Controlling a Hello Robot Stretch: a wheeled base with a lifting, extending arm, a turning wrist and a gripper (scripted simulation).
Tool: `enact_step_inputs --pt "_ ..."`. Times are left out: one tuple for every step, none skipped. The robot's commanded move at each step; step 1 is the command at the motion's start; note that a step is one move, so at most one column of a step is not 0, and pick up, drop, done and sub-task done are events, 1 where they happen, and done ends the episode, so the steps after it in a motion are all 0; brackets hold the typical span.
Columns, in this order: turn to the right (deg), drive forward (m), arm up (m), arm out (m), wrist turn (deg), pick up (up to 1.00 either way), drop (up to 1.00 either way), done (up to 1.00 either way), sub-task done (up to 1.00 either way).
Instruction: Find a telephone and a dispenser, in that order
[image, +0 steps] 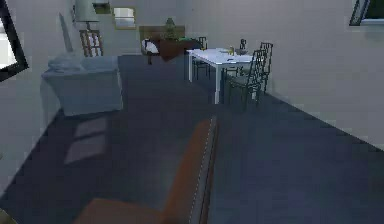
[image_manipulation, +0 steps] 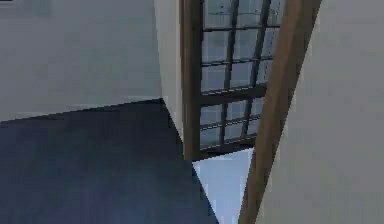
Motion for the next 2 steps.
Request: enact_step_inputs --pt "45.0 0.00 0.00 0.00 0.0 0.00 0.00 0.00 0.00" --pt "39.0 0.00 0.00 0.00 0.0 0.00 0.00 0.00 0.00"
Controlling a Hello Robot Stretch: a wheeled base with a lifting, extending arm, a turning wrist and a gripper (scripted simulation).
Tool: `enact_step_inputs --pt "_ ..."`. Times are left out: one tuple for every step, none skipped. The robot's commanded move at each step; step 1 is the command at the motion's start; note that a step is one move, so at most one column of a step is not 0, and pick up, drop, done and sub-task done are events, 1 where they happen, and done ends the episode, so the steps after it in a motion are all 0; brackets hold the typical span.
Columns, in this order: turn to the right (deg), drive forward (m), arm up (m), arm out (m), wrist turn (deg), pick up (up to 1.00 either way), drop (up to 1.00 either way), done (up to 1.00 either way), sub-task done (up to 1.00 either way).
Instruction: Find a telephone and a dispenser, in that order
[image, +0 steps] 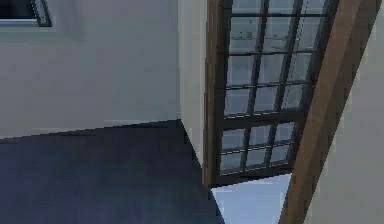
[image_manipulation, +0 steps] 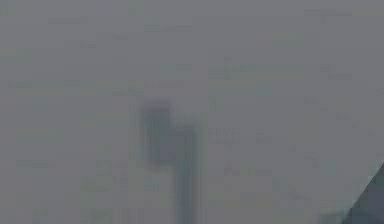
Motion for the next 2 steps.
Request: enact_step_inputs --pt "0.0 0.60 0.00 0.00 0.0 0.00 0.00 0.00 0.00" --pt "39.0 0.00 0.00 0.00 0.0 0.00 0.00 0.00 0.00"
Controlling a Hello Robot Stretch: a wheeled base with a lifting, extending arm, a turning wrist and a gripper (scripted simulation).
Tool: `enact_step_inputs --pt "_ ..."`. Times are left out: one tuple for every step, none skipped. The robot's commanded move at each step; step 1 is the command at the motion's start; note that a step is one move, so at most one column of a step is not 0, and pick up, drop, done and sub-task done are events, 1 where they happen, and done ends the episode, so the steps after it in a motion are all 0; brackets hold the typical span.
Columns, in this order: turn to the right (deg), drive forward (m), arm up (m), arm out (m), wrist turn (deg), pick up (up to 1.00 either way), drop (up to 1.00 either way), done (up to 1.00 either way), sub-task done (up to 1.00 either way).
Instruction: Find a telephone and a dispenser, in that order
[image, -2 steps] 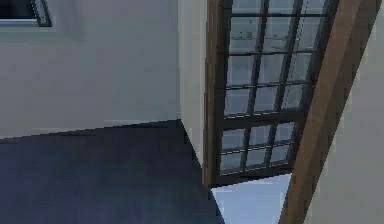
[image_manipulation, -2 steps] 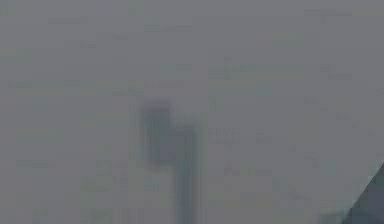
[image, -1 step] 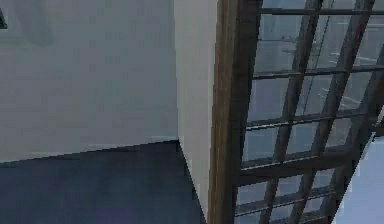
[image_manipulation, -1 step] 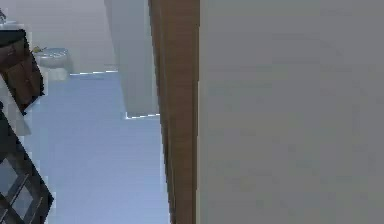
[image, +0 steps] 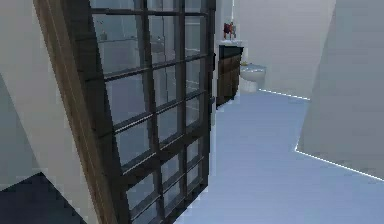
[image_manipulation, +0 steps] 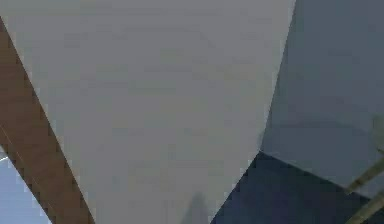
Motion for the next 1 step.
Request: enact_step_inputs --pt "0.0 0.55 0.00 0.00 0.0 0.00 0.00 0.00 0.00"
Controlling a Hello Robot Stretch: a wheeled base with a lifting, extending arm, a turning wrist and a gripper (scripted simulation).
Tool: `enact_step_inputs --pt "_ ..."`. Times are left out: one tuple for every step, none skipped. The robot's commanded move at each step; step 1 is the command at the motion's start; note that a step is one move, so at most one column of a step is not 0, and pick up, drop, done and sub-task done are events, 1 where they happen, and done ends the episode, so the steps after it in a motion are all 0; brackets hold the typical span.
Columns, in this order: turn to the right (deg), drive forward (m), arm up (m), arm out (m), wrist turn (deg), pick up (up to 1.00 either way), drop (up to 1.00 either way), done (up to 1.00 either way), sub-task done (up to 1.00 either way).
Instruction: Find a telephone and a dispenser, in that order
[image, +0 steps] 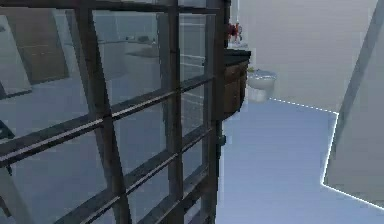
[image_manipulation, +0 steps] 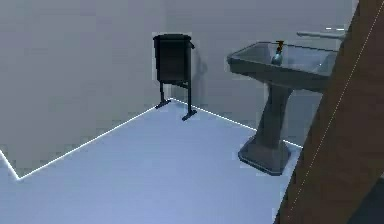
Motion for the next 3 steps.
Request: enact_step_inputs --pt "39.0 0.00 0.00 0.00 0.0 0.00 0.00 0.00 0.00" --pt "0.0 0.30 0.00 0.00 0.0 0.00 0.00 0.00 0.00" --pt "45.0 0.00 0.00 0.00 0.0 0.00 0.00 0.00 0.00"
